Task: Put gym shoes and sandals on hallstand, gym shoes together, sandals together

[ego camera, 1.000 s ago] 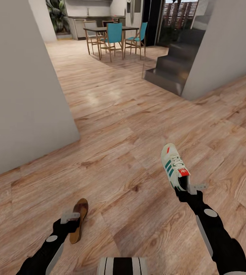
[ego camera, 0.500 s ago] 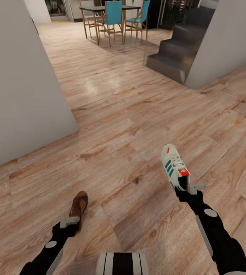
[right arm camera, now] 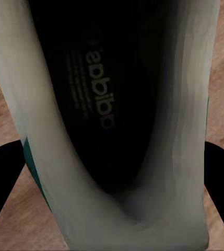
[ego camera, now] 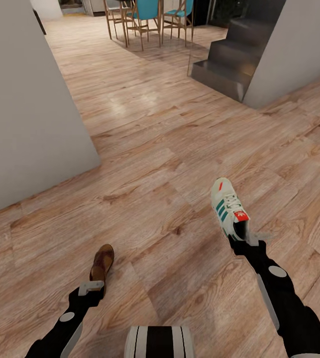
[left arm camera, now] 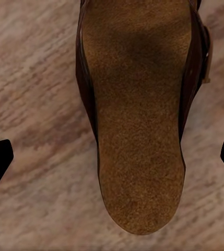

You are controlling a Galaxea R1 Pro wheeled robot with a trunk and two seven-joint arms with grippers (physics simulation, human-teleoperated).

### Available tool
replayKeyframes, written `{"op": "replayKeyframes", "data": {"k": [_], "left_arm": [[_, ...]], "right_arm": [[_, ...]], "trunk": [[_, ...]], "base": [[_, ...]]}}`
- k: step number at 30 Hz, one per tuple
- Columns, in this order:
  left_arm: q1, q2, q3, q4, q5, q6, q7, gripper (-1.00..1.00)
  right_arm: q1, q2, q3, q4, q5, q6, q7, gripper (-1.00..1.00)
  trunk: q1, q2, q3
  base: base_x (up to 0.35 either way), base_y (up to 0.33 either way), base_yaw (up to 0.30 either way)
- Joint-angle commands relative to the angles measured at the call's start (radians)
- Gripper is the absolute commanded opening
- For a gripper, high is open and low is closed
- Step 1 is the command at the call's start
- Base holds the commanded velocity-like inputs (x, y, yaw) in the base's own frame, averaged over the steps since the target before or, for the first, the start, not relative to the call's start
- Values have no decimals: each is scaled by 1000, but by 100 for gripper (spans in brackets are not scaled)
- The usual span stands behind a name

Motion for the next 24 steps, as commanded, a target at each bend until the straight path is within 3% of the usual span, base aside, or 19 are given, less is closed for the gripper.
{"op": "replayKeyframes", "data": {"k": [1,7,11,16,24], "left_arm": [[-1,1,-8,0,10,-3,7,100],[-2,1,-8,-1,10,-3,9,100],[-3,1,-6,-1,10,-4,11,100],[-6,1,-7,-1,9,-5,12,100],[-8,1,-8,-2,8,-5,13,100]], "right_arm": [[0,1,-2,-44,7,38,7,-100],[0,5,-4,-169,5,210,10,-100],[0,10,-4,-193,3,254,11,-100],[0,12,-3,-196,3,259,11,-100],[0,13,-4,-197,3,260,11,-100]], "trunk": [[0,0,-1],[0,0,-1],[0,0,-5],[3,-2,-24],[3,-2,-30]], "base": [[0,0,0],[0,0,0],[0,0,0],[0,0,0],[0,0,0]]}}
